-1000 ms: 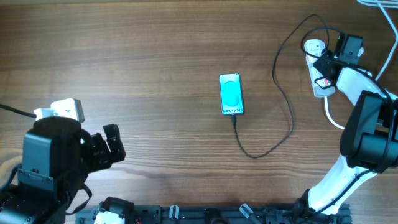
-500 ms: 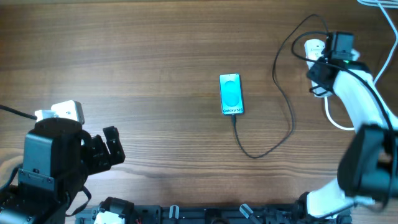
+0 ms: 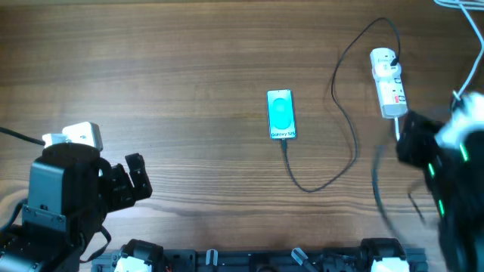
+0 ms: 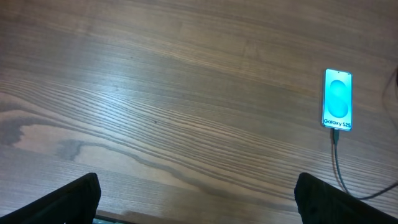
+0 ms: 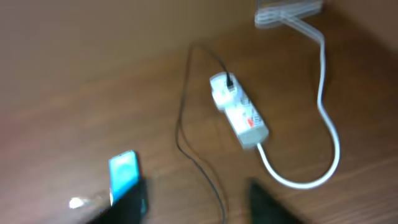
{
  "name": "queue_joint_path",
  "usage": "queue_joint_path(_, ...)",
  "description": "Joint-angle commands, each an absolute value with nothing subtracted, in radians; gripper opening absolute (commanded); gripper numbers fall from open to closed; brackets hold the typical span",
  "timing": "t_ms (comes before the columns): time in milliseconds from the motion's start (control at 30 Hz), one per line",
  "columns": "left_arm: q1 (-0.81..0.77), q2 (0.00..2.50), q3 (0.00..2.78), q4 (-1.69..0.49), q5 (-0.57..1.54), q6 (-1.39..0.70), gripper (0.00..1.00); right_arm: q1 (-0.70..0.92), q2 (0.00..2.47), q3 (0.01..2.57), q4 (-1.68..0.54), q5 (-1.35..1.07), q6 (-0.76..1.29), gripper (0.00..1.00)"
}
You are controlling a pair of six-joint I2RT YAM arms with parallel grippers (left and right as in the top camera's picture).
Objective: Plug charger to phone and switch on socket
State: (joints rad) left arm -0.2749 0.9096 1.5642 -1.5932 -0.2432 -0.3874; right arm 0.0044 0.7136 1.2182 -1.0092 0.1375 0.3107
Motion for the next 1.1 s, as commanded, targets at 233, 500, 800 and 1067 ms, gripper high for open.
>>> queue_joint_path(233, -0.277, 0.91, 1.568, -1.591, -0.263, -0.4, 1.0, 0.008, 0.375, 1.222, -1.22, 0.245, 0.289, 1.0)
queue_joint_path(500, -0.277, 0.91, 1.568, -1.591, -0.263, -0.4, 1.0, 0.003, 0.146, 0.894, -0.886, 0.245, 0.284, 1.0)
queue_joint_path(800, -0.277, 0.91, 1.568, -1.591, -0.263, -0.4, 1.0, -0.006, 0.114, 0.32, 0.019, 0.105, 0.213, 1.0)
queue_joint_path(1067, -0.277, 0.91, 1.568, -1.591, -0.263, -0.4, 1.0, -0.051, 0.003, 0.113, 0.11, 0.065, 0.236, 1.0)
